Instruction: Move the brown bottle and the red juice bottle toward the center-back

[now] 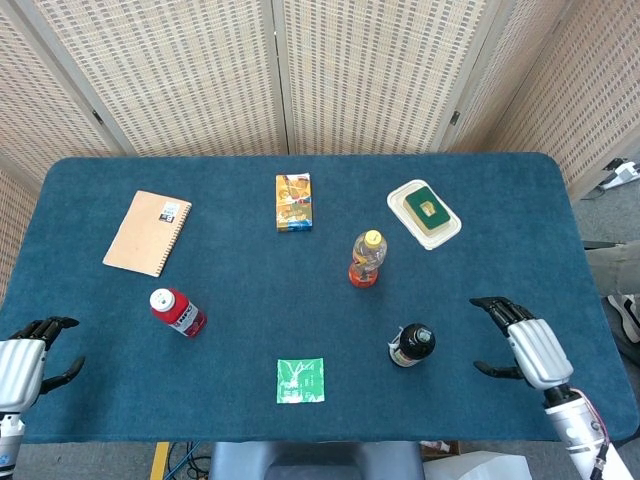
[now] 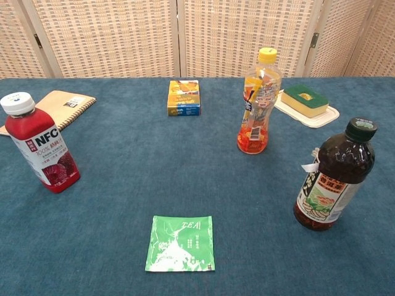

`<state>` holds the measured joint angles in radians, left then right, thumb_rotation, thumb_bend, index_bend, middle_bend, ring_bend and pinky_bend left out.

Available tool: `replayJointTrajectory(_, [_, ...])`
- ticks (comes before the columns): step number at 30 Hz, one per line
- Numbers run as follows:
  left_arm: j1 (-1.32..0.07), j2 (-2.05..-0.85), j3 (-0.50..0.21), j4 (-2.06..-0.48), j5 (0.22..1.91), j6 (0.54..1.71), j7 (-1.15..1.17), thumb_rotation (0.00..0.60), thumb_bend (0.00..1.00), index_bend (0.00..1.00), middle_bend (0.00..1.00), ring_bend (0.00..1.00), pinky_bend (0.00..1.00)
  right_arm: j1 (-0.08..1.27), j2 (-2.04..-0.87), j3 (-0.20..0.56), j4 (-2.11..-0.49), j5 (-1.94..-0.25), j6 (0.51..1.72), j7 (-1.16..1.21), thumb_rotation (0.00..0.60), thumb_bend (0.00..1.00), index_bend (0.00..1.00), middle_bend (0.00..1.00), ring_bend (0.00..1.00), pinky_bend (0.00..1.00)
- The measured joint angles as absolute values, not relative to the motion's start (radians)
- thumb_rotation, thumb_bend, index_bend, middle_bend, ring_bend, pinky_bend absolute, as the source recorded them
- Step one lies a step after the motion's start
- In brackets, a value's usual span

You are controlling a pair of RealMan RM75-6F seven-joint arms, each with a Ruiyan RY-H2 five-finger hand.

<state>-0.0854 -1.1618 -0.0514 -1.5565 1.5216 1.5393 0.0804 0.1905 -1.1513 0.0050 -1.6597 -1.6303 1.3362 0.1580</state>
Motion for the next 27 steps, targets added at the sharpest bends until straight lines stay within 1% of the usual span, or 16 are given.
replayJointTrajectory(8, [-0.084,-1.156,-0.051,-1.559,1.524,1.541,0.074,0.600,0.21,0.34,0.37,0.36,0.54,0.218,-1.212,0.002,-1.650,-1.632,1.299,0.132,0.600,0.00,0.17,0.20,0.15,0.29])
replayJointTrajectory(16, [-0.082,-1.151,-0.051,-1.565,1.525,1.543,0.069,0.600,0.21,0.34,0.37,0.36,0.54,0.245,-1.302,0.008,-1.594,-1.619,1.274,0.128,0.600,0.00,0.17,0.20,0.15,0.29])
replayJointTrajectory(27, [-0.082,-1.149,-0.049,-1.568,1.527,1.541,0.064,0.600,0.21,0.34,0.37,0.36,0.54,0.268,-1.379,-0.001,-1.517,-1.638,1.280,0.236,0.600,0.00,0.17,0.23,0.15,0.29])
